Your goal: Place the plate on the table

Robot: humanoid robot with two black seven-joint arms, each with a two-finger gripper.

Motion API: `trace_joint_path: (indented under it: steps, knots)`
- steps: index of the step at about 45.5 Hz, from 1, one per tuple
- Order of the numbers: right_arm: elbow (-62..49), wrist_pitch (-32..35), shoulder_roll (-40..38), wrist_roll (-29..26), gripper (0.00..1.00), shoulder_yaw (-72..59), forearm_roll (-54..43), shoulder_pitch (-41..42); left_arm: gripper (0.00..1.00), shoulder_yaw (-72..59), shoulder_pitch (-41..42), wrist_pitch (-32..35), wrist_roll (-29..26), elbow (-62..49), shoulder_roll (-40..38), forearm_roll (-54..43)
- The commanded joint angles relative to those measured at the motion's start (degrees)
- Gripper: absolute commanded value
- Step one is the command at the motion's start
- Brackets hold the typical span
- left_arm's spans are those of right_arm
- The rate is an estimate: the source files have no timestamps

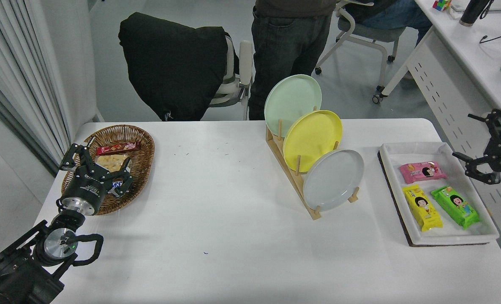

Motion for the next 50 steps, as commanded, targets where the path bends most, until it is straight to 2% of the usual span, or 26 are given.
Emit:
trace_joint_path:
  steps: [1,12,19,36,50]
  knots:
    - [7.12,0.9,-6.85,-0.8,0.99,-10.45,-0.32,3.19,0.98,0.0,0.0,0.05,0.0,-0.06,0.0,-0.01]
    - [11.07,0.9,-9.76,-0.8,0.99,-22.23,-0.32,13.74,0.98,0.0,0.0,-0.04,0.0,0.03,0.0,-0.01]
    - [11.43,0.9,-8.88,-0.8,0.99,-26.98,0.03,18.31,0.98,0.0,0.0,-0.04,0.0,-0.06,0.0,-0.01]
    - [11.43,0.9,0.43,-0.89,0.99,-27.25,-1.37,20.86,0.98,0.0,0.0,0.05,0.0,0.03,0.0,-0.01]
    - [18.63,0.9,2.72,-0.97,0.99,-31.73,-3.39,23.15,0.98,0.0,0.0,0.05,0.0,0.03,0.0,-0.01]
